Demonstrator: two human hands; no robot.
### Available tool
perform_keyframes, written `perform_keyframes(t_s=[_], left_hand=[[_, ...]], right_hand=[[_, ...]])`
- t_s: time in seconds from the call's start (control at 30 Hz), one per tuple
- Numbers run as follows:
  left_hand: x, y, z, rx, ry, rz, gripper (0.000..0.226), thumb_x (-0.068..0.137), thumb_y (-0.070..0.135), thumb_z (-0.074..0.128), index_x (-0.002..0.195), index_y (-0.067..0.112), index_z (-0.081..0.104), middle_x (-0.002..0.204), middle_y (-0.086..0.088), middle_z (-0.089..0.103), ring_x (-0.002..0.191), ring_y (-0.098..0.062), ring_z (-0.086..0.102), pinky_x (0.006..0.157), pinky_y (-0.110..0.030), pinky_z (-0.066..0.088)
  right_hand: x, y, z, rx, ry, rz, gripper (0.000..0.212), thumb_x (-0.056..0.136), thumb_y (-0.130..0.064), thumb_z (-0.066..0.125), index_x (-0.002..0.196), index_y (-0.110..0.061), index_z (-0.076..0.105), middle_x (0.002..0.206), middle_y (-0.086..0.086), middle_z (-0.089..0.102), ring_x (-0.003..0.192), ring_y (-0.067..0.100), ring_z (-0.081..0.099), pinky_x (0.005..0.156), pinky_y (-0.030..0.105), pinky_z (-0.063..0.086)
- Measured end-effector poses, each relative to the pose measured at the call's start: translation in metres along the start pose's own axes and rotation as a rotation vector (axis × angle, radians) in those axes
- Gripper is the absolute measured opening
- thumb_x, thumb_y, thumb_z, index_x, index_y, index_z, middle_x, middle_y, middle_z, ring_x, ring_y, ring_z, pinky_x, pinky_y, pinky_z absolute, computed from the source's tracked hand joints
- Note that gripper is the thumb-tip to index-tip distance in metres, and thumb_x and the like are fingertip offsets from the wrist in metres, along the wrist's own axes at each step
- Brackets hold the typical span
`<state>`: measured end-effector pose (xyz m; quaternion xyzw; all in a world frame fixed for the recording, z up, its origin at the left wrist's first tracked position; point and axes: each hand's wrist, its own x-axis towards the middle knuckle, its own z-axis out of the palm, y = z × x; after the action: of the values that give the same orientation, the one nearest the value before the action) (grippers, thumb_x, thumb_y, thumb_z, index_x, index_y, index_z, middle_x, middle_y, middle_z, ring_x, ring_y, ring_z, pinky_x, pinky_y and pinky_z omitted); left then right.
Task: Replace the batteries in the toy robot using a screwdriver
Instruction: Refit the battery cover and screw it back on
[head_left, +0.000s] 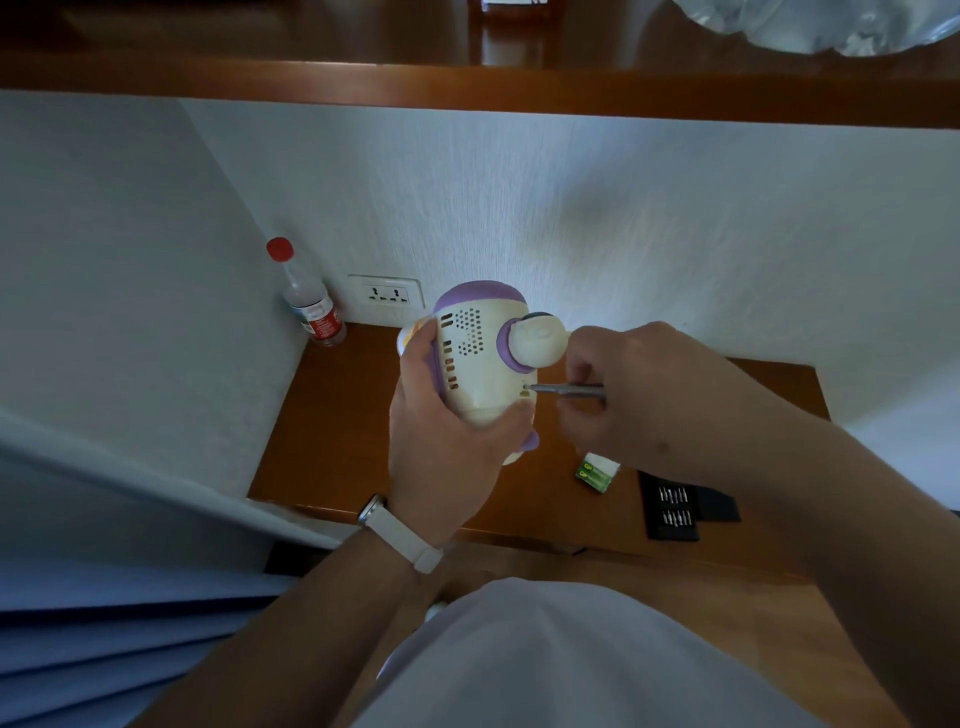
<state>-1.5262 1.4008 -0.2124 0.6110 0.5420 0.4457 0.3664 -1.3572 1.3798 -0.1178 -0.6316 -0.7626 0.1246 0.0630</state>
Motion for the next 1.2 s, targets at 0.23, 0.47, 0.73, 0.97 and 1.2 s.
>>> perform_keyframes(t_s=[0.23,0.47,0.73,0.97,1.2], left_hand=[[0.004,0.001,0.000,-0.089,-0.067,-0.006,0.083,0.075,0.006,0.084,0.134,0.028,0.031,0.108,0.021,0.049,0.088,0.024,0.057,0.057,-0.002,0.046],[0.009,-0.003,0.000,-0.136,-0.105,-0.033,0.081,0.076,0.009,0.084,0.131,0.034,0.030,0.108,0.023,0.050,0.089,0.021,0.059,0.058,-0.004,0.048],[0.017,-0.005,-0.004,-0.135,-0.126,-0.024,0.078,0.076,0.004,0.083,0.124,0.039,0.032,0.108,0.024,0.049,0.083,0.023,0.059,0.056,-0.004,0.047],[0.024,-0.009,-0.004,-0.132,-0.118,-0.055,0.080,0.075,0.007,0.084,0.127,0.036,0.031,0.108,0.023,0.049,0.085,0.023,0.058,0.055,-0.003,0.047],[0.034,-0.032,-0.007,-0.050,-0.090,-0.057,0.092,0.070,0.030,0.089,0.137,0.045,0.029,0.115,0.032,0.049,0.107,0.005,0.054,0.067,-0.010,0.053]], right_hand=[[0.009,0.000,0.004,-0.066,-0.037,0.002,0.026,0.099,-0.037,0.043,0.083,-0.019,0.053,0.065,-0.003,0.054,0.053,0.009,0.048,0.050,0.023,0.033],[0.014,-0.003,0.006,-0.048,-0.045,0.037,0.013,0.094,-0.037,0.051,0.089,-0.024,0.051,0.069,-0.008,0.054,0.055,0.007,0.049,0.052,0.020,0.034],[0.025,-0.002,0.012,-0.079,-0.071,0.013,0.030,0.100,-0.036,0.043,0.078,-0.018,0.053,0.064,-0.003,0.053,0.051,0.009,0.048,0.051,0.020,0.031],[0.034,-0.003,0.015,-0.022,-0.062,0.043,0.019,0.096,-0.034,0.049,0.084,-0.021,0.053,0.065,-0.007,0.052,0.052,0.006,0.047,0.050,0.017,0.029],[0.045,0.003,0.033,0.015,-0.094,0.064,0.033,0.098,-0.035,0.046,0.070,-0.019,0.053,0.062,0.000,0.055,0.049,0.009,0.044,0.049,0.018,0.033]])
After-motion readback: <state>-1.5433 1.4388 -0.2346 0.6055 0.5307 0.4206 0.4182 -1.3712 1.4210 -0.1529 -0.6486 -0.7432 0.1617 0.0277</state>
